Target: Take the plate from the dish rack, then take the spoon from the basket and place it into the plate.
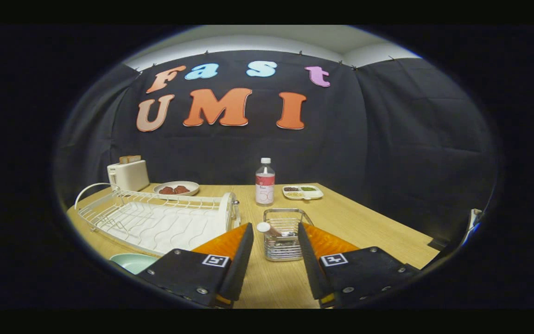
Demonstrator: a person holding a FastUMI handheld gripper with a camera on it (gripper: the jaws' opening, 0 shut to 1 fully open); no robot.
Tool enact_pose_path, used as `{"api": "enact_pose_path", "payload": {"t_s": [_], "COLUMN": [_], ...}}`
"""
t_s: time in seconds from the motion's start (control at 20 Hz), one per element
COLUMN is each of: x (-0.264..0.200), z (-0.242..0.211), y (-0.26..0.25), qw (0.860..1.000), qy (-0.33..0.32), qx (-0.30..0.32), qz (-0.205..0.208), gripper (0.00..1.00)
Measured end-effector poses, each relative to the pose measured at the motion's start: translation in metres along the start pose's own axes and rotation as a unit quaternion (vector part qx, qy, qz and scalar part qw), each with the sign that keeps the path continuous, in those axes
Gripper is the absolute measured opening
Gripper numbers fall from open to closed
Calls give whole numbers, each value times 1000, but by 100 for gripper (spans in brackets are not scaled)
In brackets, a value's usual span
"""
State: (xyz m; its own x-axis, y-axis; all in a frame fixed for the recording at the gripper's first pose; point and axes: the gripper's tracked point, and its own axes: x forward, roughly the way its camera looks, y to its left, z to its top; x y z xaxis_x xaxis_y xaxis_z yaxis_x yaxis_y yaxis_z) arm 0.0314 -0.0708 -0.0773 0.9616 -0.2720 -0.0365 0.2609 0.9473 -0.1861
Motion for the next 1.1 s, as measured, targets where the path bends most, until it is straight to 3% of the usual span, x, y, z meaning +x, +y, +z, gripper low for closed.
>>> {"api": "enact_pose_path", "payload": {"t_s": [0.05,0.2,0.3,0.45,1.1], "x": [4,10,15,13,-47], "z": [0,6,9,13,74], "y": [2,-2,-5,-5,-20], "qw": [1000,1000,999,1000,997], "qy": [0,-9,-13,-15,-71], "qx": [0,-11,-26,-9,-7], "qz": [1,-13,-18,-15,-14], "gripper": [52,20,13,7,6]}}
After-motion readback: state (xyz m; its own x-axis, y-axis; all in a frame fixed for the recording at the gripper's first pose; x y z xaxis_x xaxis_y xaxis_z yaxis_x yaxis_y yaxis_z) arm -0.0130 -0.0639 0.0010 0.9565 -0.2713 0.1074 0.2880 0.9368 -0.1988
